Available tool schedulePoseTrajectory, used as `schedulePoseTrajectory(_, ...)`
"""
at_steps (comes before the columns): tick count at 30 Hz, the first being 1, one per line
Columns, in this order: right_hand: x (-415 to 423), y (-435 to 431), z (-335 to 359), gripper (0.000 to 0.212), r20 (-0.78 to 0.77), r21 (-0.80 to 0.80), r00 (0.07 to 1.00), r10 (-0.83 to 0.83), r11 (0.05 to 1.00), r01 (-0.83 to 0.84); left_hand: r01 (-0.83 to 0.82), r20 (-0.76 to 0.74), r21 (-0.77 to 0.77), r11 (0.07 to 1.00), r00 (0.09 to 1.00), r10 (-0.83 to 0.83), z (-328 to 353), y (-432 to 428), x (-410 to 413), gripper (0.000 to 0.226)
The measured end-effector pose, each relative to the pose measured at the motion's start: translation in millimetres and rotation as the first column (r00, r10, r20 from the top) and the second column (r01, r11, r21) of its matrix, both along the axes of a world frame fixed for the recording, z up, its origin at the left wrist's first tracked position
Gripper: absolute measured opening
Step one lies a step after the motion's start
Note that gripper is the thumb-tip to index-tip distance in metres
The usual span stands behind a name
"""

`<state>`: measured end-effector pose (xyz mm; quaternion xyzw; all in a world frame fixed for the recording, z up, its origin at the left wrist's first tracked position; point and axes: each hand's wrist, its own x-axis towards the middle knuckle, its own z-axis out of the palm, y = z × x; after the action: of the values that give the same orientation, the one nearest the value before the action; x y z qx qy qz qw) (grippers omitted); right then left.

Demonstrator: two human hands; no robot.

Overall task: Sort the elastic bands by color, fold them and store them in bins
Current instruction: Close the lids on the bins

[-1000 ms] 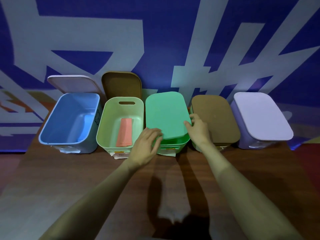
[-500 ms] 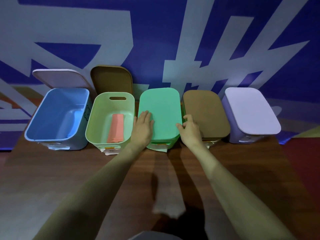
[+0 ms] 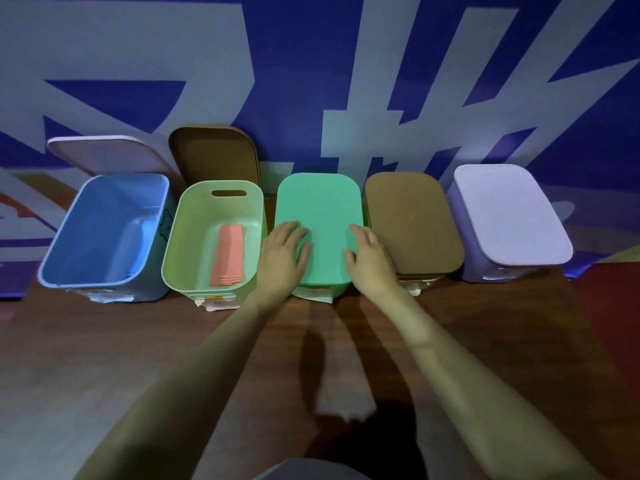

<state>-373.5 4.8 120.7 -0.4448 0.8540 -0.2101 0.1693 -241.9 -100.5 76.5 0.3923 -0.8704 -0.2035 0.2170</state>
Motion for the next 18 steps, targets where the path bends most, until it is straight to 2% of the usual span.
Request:
schedulePoseTrajectory(5,1.2,-24.2,-3.1,0.057,0.030,0.094,0.999,-0.018,0.995,0.015,-0.065,-0.118,0.175,0.982,0.989,0.087,0.4,0.5,-7.5,0.029)
schedulePoseTrajectory(10,-4.3,-33.0,0.2,0.053,-0.069,0.257,0.995,0.065,0.965,-0.045,-0.126,-0.172,0.208,0.970,0.972,0.163,-4.0,12.6,-9.3,0.022)
schedulePoseTrajectory(12,-7.2,-36.5,2.3,0.051,-0.177,0.273,0.979,0.101,0.961,-0.050,-0.127,-0.116,0.157,0.979,0.982,0.146,-4.1,8.2,-9.6,0.026)
schedulePoseTrajectory(14,-13.7,-45.2,0.9,0.046,-0.275,0.206,0.952,0.131,0.976,-0.075,-0.144,-0.003,0.076,0.987,0.989,0.145,0.2,-4.1,-13.6,0.030)
schedulePoseTrajectory(18,-27.4,-76.3,-7.7,0.043,-0.206,0.056,0.960,0.191,0.981,-0.183,-0.156,0.112,-0.021,0.988,0.981,0.157,10.2,-29.4,-31.0,0.035)
